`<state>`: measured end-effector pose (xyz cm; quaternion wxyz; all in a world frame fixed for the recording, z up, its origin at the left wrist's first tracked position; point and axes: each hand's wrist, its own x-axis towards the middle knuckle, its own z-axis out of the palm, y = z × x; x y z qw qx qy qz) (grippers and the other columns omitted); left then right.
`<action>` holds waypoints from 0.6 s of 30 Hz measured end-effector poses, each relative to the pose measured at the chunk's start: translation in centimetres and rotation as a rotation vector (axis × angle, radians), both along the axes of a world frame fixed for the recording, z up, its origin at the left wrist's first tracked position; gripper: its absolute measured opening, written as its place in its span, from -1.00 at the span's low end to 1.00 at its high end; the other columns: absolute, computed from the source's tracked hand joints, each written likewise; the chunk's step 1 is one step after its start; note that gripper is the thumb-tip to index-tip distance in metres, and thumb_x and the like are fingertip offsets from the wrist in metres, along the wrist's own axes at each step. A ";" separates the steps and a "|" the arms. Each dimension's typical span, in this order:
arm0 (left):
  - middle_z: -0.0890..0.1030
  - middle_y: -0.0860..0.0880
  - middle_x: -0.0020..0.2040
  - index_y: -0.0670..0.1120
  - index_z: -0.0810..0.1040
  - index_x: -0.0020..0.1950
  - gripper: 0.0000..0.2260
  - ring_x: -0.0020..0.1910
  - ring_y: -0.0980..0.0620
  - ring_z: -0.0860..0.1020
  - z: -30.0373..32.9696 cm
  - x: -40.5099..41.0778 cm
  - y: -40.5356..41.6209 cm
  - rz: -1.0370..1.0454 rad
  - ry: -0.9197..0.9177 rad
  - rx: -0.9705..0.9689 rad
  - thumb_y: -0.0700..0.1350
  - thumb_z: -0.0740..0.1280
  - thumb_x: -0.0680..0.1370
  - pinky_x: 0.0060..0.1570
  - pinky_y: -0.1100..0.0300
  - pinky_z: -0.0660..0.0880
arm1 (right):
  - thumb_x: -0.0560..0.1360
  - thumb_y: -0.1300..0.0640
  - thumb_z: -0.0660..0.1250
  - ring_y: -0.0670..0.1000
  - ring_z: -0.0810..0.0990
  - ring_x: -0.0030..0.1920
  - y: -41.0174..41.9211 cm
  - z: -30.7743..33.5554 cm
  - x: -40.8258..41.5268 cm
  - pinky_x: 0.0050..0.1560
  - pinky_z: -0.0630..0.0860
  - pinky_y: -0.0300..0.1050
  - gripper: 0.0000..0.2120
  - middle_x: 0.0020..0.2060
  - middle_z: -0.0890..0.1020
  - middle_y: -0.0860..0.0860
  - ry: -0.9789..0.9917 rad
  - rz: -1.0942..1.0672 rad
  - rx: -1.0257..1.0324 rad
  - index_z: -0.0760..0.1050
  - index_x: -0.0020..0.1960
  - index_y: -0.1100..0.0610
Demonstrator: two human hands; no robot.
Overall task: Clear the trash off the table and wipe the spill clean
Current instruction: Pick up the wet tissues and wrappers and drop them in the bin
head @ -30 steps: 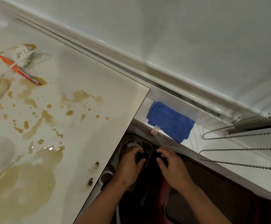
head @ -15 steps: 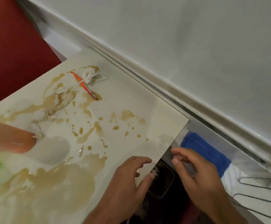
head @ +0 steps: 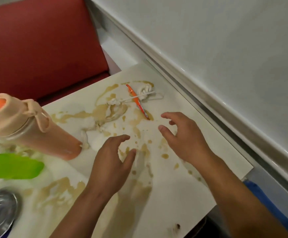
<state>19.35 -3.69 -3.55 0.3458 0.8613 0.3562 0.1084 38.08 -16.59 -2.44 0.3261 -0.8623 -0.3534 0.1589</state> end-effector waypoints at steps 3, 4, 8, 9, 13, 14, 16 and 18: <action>0.48 0.11 0.35 0.07 0.45 0.43 -0.58 0.35 0.11 0.43 -0.9 2.0 2.7 0.081 0.046 -0.001 0.06 0.40 0.58 0.24 0.29 0.28 | 0.62 -0.09 0.32 -0.03 0.57 0.20 5.1 -1.4 1.4 0.18 0.51 -0.04 -0.62 0.28 0.56 -0.07 -0.053 0.037 -0.087 0.49 0.39 -0.02; 0.46 0.07 0.38 0.06 0.44 0.44 -0.56 0.37 0.08 0.42 -1.3 2.8 3.6 0.100 0.053 0.006 0.05 0.40 0.58 0.24 0.30 0.25 | 0.62 -0.09 0.31 0.02 0.58 0.18 6.6 -2.0 1.8 0.16 0.52 -0.01 -0.63 0.25 0.57 -0.03 -0.069 0.041 -0.122 0.50 0.38 0.00; 0.35 -0.06 0.50 0.00 0.39 0.51 -0.50 0.47 -0.06 0.31 -3.1 5.9 7.4 0.134 0.108 0.049 -0.02 0.40 0.59 0.37 0.15 0.28 | 0.62 -0.06 0.30 0.12 0.59 0.05 11.0 -4.5 2.6 -0.01 0.54 0.02 -0.72 0.03 0.57 0.04 -0.177 0.086 -0.279 0.56 0.23 0.05; 0.31 -0.09 0.53 0.00 0.37 0.53 -0.48 0.50 -0.10 0.27 -3.5 6.4 8.2 0.133 0.136 0.059 -0.05 0.40 0.59 0.43 0.08 0.27 | 0.61 -0.05 0.31 0.12 0.58 0.03 11.7 -5.0 2.7 -0.02 0.53 0.02 -0.73 0.02 0.56 0.04 -0.210 0.099 -0.306 0.55 0.23 0.06; 0.32 -0.14 0.53 -0.03 0.37 0.53 -0.48 0.47 -0.17 0.31 -4.8 7.9 10.5 0.078 0.191 0.098 -0.17 0.38 0.58 0.41 -0.03 0.36 | 0.63 0.08 0.30 0.13 0.58 0.01 12.9 -6.0 3.2 -0.04 0.45 0.00 -0.76 0.03 0.59 0.06 -0.308 0.102 -0.324 0.51 0.28 0.08; 0.36 -0.14 0.49 -0.04 0.39 0.52 -0.50 0.43 -0.18 0.36 -5.1 8.2 10.7 0.056 0.207 0.114 -0.19 0.36 0.58 0.37 -0.03 0.40 | 0.63 0.13 0.28 0.13 0.59 -0.02 12.9 -6.2 3.4 -0.08 0.43 -0.01 -0.78 0.00 0.60 0.05 -0.324 0.098 -0.328 0.53 0.26 0.07; 0.46 -0.13 0.39 -0.04 0.44 0.48 -0.54 0.33 -0.17 0.43 -5.5 8.6 10.8 0.038 0.223 0.150 -0.26 0.33 0.58 0.25 -0.02 0.45 | 0.61 0.21 0.26 0.12 0.60 -0.07 12.5 -6.2 3.5 -0.13 0.42 -0.02 -0.80 -0.06 0.62 0.02 -0.319 0.082 -0.341 0.57 0.18 0.05; 0.53 -0.12 0.24 -0.04 0.51 0.44 -0.54 0.22 -0.17 0.49 -5.7 8.9 10.7 0.047 0.216 0.163 -0.34 0.30 0.56 0.14 0.01 0.46 | 0.59 0.23 0.25 0.09 0.60 -0.10 11.6 -5.7 3.3 -0.13 0.51 -0.01 -0.78 -0.09 0.65 -0.01 -0.256 0.063 -0.335 0.60 0.13 0.02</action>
